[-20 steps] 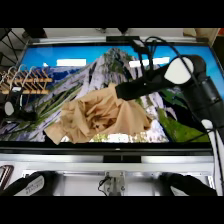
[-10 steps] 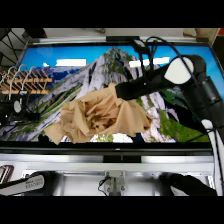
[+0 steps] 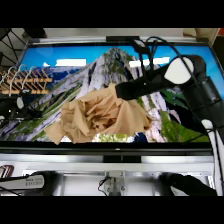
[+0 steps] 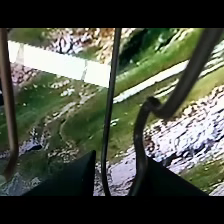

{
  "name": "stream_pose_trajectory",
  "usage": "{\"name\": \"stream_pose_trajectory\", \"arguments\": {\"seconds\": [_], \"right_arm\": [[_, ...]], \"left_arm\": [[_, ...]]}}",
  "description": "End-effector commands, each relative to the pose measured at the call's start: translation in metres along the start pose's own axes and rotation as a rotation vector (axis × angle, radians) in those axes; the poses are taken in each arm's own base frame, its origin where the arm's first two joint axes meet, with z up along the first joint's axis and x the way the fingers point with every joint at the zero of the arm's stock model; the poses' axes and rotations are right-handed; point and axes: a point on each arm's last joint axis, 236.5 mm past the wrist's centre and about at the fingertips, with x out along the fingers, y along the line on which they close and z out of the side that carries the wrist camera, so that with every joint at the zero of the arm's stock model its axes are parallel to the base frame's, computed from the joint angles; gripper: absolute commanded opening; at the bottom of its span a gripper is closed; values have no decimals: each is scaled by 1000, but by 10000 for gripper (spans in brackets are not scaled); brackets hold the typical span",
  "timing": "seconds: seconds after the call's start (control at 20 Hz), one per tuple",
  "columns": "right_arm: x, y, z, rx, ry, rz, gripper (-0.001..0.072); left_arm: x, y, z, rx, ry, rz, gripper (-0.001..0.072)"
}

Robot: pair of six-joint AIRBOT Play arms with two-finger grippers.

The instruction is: Fold the shirts.

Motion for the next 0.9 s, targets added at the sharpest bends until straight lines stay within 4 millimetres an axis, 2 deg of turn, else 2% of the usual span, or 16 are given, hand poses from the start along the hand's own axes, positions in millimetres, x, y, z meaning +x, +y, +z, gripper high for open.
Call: {"name": "stream_pose_trajectory", "arguments": {"seconds": [0.0, 0.05, 0.15, 0.35, 0.45, 0.65, 0.85], "right_arm": [[0, 0, 0, 1, 1, 0, 66], [0, 0, 0, 1, 2, 0, 66], [0, 0, -1, 1, 4, 0, 66], [0, -1, -1, -1, 4, -3, 66], [0, -1, -1, -1, 4, -3, 66], [0, -1, -1, -1, 4, -3, 66], [0, -4, 0, -4, 2, -15, 65]], "left_arm": [[3, -1, 1, -3, 4, -4, 250], [3, -1, 2, -3, -2, -4, 157], [2, -1, 4, -3, -12, -4, 50], [-1, 0, 5, 0, -19, -2, 47], [-9, 2, 9, -4, -42, 3, 45], [-46, 13, 26, -41, -149, 22, 44], [-90, 18, 33, -99, -250, 13, 44]]}}
